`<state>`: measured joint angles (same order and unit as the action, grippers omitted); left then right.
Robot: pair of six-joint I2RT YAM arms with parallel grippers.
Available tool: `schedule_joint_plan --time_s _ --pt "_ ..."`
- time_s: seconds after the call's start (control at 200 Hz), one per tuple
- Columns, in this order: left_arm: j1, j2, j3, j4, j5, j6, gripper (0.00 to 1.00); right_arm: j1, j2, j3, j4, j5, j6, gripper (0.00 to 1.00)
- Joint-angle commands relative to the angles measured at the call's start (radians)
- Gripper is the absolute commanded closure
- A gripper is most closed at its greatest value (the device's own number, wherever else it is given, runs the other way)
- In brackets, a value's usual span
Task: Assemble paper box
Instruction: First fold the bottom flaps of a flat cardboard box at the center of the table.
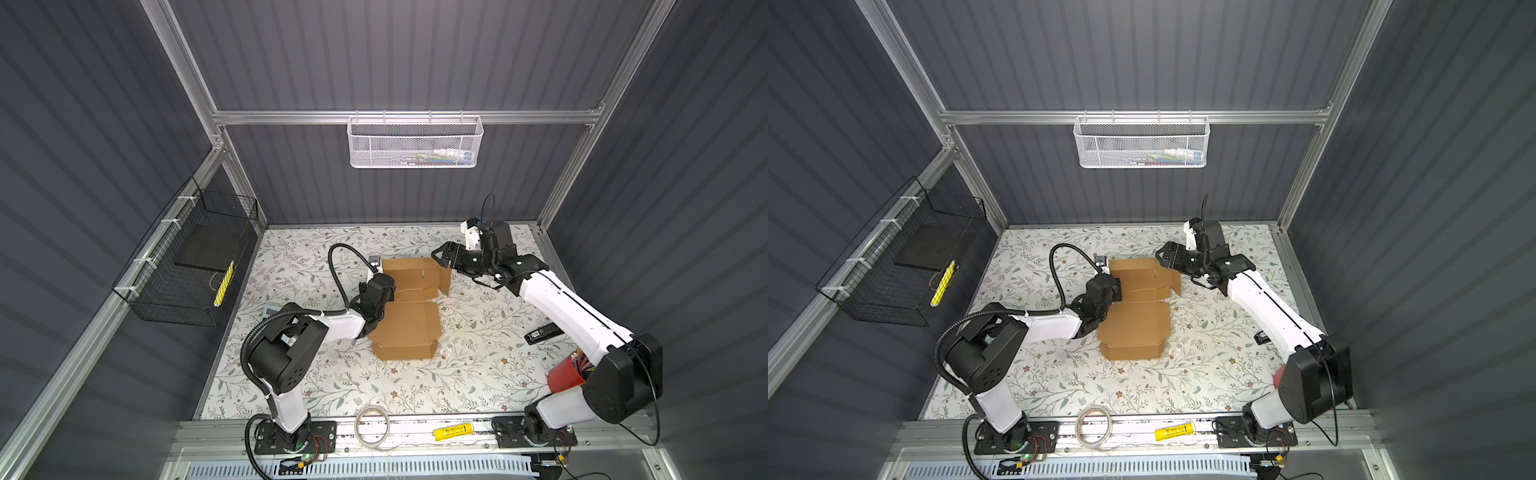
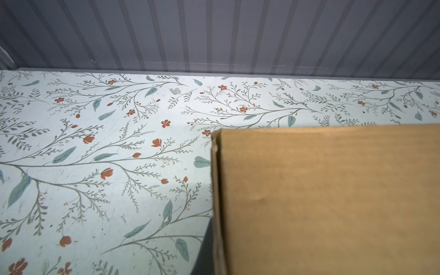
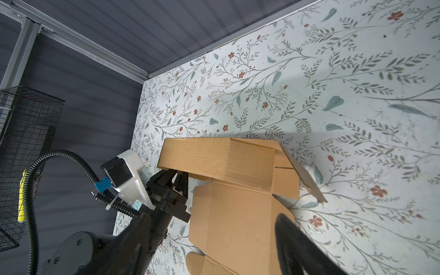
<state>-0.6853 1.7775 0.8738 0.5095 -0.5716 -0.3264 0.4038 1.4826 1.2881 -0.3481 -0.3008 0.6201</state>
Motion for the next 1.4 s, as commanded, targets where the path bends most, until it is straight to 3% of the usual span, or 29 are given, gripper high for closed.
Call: schedule_joint_plan --time_s 0.0,1.391 --pt "0.006 -0.030 -0.016 -0.017 0.020 -0.021 1.00 0.006 0.025 0.012 -0.005 -0.023 -0.012 0.18" --pt "0.003 -0.012 0.010 -0.011 0.093 -0.059 1.00 0.067 0.306 0.162 0.091 -0.134 0.036 0.22"
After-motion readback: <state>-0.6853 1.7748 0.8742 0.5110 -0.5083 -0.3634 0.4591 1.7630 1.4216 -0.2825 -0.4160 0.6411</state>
